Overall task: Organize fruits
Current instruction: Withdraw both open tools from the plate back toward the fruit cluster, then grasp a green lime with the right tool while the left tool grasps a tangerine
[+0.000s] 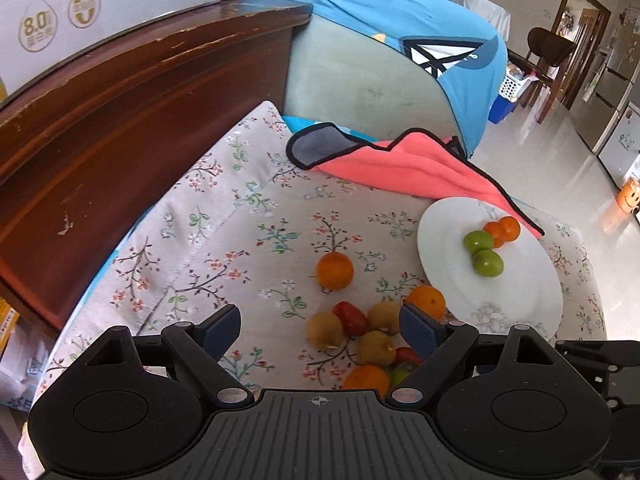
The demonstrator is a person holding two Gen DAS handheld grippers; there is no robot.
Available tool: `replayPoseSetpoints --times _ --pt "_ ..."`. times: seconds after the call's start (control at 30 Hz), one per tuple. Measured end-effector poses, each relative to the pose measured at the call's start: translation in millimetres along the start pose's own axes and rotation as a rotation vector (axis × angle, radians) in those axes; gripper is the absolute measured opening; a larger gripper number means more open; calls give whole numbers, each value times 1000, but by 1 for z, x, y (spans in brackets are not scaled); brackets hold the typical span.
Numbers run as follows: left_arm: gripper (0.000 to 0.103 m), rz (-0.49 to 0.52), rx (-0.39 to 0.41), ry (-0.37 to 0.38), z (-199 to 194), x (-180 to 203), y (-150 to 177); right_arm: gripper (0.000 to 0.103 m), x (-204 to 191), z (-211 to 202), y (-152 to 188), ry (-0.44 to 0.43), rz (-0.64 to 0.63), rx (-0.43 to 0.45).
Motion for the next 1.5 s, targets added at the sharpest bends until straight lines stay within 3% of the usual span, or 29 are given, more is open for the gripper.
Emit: replayPoseSetpoints --times 0.43,0.63,1.2,1.5 --pt "88 10 2 1 -2 -17 7 38 -10 29 0 -25 8 -22" --pt "88 27 2 15 -3 -18 12 27 -10 39 2 -23 12 -28" --pt "85 309 58 111 -12 31 51 27 8 2 10 13 33 -35" --pt "80 367 80 161 -17 48 60 27 15 -4 11 48 34 -46"
Point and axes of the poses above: each gripper's, at about its wrist camera, not at the fingertips, and z roughly the way its jaws point, x to its right, y to its underside, the point moved 8 cm from there along z, roughly the way its jaws point, and after that the axes turned 13 degrees about -y, right-handed, at the moved point
